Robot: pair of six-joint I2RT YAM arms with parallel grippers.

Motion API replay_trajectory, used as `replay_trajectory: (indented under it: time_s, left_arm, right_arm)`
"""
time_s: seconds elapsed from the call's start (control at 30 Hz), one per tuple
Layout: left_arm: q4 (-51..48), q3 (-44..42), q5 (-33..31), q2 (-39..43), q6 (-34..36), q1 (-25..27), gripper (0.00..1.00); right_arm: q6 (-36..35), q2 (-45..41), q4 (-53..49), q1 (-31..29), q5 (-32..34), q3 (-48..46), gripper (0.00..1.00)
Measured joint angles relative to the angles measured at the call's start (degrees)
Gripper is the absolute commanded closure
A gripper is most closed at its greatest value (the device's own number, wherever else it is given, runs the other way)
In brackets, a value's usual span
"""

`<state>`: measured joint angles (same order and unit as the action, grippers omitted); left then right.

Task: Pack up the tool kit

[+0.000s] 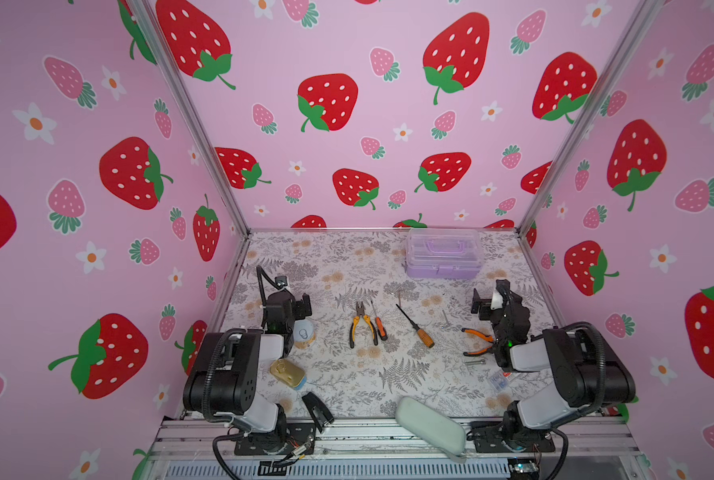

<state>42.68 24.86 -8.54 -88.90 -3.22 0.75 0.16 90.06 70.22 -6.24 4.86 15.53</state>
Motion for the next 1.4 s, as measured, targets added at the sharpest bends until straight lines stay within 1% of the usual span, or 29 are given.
replay_trajectory:
  time_s: [0.53, 0.6, 0.67, 0.73, 0.83, 0.93, 1.0, 1.07, 1.1, 1.13, 1.17, 1.2, 1.23, 1.27, 1.3, 1.33, 1.4]
  left_arm:
    - [-0.07, 0.00, -0.17, 0.04, 0.00, 0.09, 0.01]
    - [-3.30, 0.46, -2.62, 1.75, 0.13, 1.33, 0.01]
    - [-8.50, 2.10, -4.79, 4.87, 0.22, 3.13, 0.01]
    - [-13.51, 5.31, -7.69, 7.93, -0.37, 4.74, 0.01]
    - [-20.70, 12.09, -13.27, 10.91, -4.20, 5.68, 0.01]
    - [-31.69, 22.27, -21.42, 10.73, -12.33, 5.68, 0.01]
    - [-42.84, 31.93, -26.56, 9.29, -20.41, 5.33, 0.01]
    - [-51.17, 40.48, -28.74, 7.72, -25.94, 4.61, 0.01]
    - [-54.82, 44.65, -28.85, 6.80, -28.33, 4.02, 0.01]
    - [-57.07, 47.32, -28.55, 6.14, -29.66, 3.56, 0.04]
    - [-59.30, 50.38, -27.12, 5.33, -31.06, 2.86, 0.10]
    - [-60.70, 52.35, -24.92, 4.72, -31.45, 2.27, 0.19]
    - [-61.26, 53.37, -22.86, 4.20, -31.93, 1.81, 0.26]
    - [-61.75, 54.18, -20.35, 3.58, -32.24, 1.46, 0.29]
    - [-62.05, 54.60, -17.77, 2.75, -31.91, 1.53, 0.29]
    - [-62.01, 54.69, -16.85, 2.10, -31.93, 2.05, 0.30]
    - [-62.12, 55.06, -14.58, -0.28, -30.73, 4.52, 0.29]
  right_arm:
    - [0.09, -0.02, 0.15, 0.02, 0.33, -0.04, 0.01]
    - [0.50, -0.70, -0.07, -0.07, 2.21, -0.35, 0.01]
    - [1.14, -3.74, -2.84, -0.42, 4.55, -0.42, 0.01]
    - [1.88, -7.80, -6.36, -0.66, 7.96, 0.57, 0.01]
    - [3.48, -11.28, -11.39, -1.03, 13.33, 4.57, 0.01]
    - [5.95, -13.44, -15.89, -1.29, 19.15, 7.76, 0.01]
    - [8.17, -14.25, -20.98, -1.31, 22.49, 10.29, 0.01]
    - [10.23, -14.08, -25.88, -1.31, 24.57, 13.53, 0.01]
    - [10.95, -13.92, -27.50, -1.31, 25.07, 14.86, 0.05]
    - [11.52, -13.75, -28.52, -1.33, 25.14, 15.80, 0.09]
    - [12.02, -13.53, -29.75, -1.36, 25.09, 16.70, 0.14]
    - [12.41, -13.22, -31.12, -1.38, 24.83, 17.59, 0.20]
    - [12.92, -12.83, -32.33, -1.38, 24.57, 18.34, 0.26]
    - [13.40, -12.28, -33.62, -1.40, 24.30, 19.23, 0.37]
    - [13.77, -11.52, -34.91, -1.42, 24.13, 20.24, 0.52]
    - [13.84, -10.71, -35.95, -1.42, 23.82, 21.22, 0.63]
    - [15.12, -7.78, -38.82, -1.36, 23.19, 25.00, 0.73]
